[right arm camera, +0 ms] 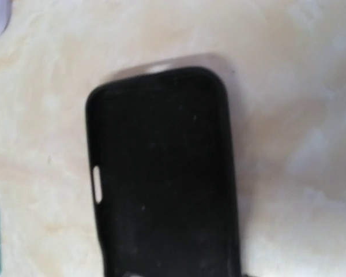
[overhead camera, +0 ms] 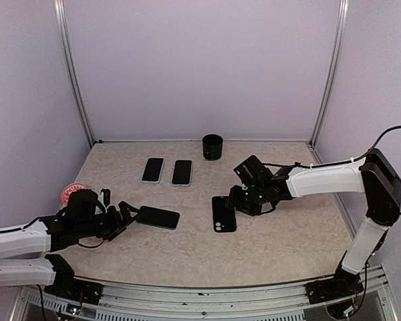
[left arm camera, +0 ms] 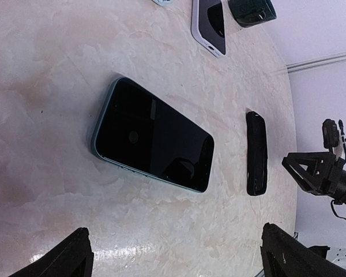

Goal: Put the phone into the phone case
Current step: Place the phone case at the center of the board, then move the phone case to the center of the board.

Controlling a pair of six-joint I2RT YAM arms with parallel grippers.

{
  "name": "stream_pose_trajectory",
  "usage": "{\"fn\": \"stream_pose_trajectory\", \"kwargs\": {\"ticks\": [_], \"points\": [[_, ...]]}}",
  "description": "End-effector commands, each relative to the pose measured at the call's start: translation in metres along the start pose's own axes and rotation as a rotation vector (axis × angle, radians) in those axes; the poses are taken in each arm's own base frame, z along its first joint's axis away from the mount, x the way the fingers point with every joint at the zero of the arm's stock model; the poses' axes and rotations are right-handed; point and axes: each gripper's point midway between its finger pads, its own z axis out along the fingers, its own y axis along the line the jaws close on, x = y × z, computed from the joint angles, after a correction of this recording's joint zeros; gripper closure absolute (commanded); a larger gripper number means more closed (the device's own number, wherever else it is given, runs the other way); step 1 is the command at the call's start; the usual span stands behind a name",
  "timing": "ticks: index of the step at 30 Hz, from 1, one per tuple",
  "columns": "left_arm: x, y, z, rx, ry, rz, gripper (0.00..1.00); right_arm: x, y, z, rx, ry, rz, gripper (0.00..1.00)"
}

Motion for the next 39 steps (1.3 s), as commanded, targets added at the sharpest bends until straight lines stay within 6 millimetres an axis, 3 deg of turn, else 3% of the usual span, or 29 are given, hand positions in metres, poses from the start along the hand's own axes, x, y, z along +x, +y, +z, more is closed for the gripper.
{"fn": "stream_pose_trajectory", "kwargs": {"ticks": [1, 9, 19, 23, 33, 36, 39], "points": [[-0.001, 0.001, -0.001, 0.008, -0.006, -0.001, 0.01, 0.011, -0.001, -0.011, -0.078, -0.004, -0.088, 0.41], [-0.002, -0.003, 0.000, 0.024, -0.001, -0.010, 0.01, 0.037, -0.003, -0.009, -0.206, 0.047, -0.128, 0.31], [-0.006, -0.009, -0.001, 0.026, -0.005, -0.001, 0.01, 0.051, 0.026, 0.012, -0.330, 0.128, -0.157, 0.30], [-0.005, -0.008, -0.001, 0.020, -0.002, 0.000, 0.01, 0.057, 0.047, 0.009, -0.370, 0.130, -0.185, 0.30], [-0.009, -0.014, -0.002, 0.032, -0.007, 0.004, 0.01, 0.084, 0.128, 0.006, -0.605, 0.210, -0.400, 0.25], [-0.009, -0.012, -0.004, 0.006, 0.001, 0.014, 0.01, 0.079, 0.143, -0.005, -0.597, 0.178, -0.581, 0.20], [-0.010, -0.010, -0.006, -0.002, -0.008, 0.020, 0.01, 0.053, 0.131, -0.014, -0.426, 0.081, -0.783, 0.12]]}}
